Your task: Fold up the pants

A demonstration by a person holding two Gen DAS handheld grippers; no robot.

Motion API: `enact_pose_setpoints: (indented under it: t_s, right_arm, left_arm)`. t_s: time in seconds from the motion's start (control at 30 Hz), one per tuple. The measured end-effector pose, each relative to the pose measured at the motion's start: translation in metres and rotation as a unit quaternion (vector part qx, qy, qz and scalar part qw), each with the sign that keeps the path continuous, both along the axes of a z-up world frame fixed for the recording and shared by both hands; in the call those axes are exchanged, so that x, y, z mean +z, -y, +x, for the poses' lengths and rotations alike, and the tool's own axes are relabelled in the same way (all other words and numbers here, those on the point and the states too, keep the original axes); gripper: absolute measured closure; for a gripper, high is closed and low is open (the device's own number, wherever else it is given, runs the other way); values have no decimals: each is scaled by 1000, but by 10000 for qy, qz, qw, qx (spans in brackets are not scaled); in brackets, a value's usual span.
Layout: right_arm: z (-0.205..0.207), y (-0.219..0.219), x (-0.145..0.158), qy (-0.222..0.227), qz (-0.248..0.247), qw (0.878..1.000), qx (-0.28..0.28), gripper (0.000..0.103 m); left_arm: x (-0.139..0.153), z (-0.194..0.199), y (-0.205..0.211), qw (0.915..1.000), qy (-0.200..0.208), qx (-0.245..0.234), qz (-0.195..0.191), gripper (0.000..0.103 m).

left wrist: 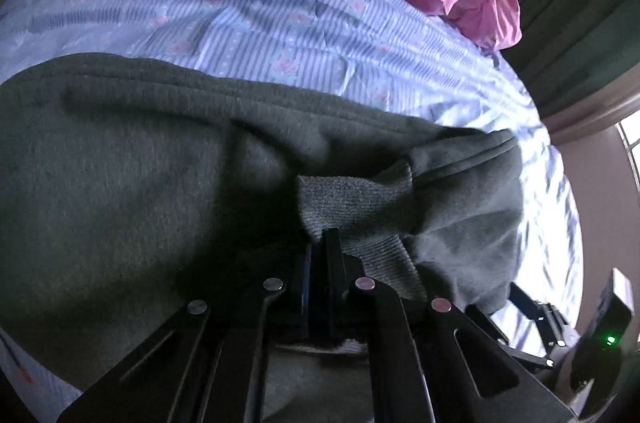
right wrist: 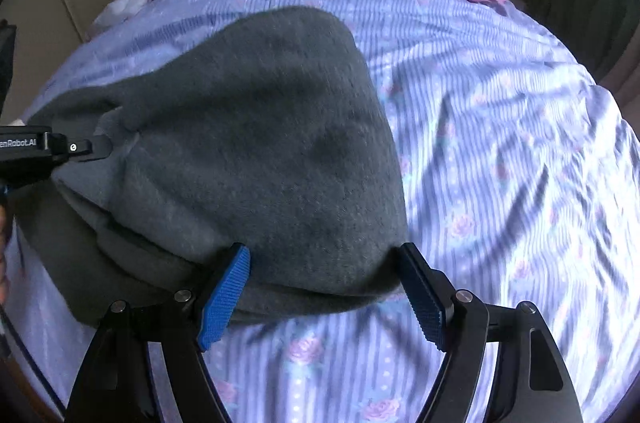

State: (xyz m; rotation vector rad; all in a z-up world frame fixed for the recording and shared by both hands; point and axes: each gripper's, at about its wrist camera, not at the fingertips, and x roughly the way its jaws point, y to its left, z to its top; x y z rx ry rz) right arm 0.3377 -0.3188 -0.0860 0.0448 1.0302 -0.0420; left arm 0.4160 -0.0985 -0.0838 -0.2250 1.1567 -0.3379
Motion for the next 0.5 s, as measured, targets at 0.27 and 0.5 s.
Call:
enact_pose_setpoints:
  t_s: [0.27,0.5]
  right_arm:
    - [-15,-5,19,238,-127,9996,127,27]
    - [-35,-48,88,1336,-58,9903,377,27]
  left_arm:
    - [39,-25,-18,9970,708,-304,98,40]
    - [73,-76,-125,9914,1127,562,-363,27]
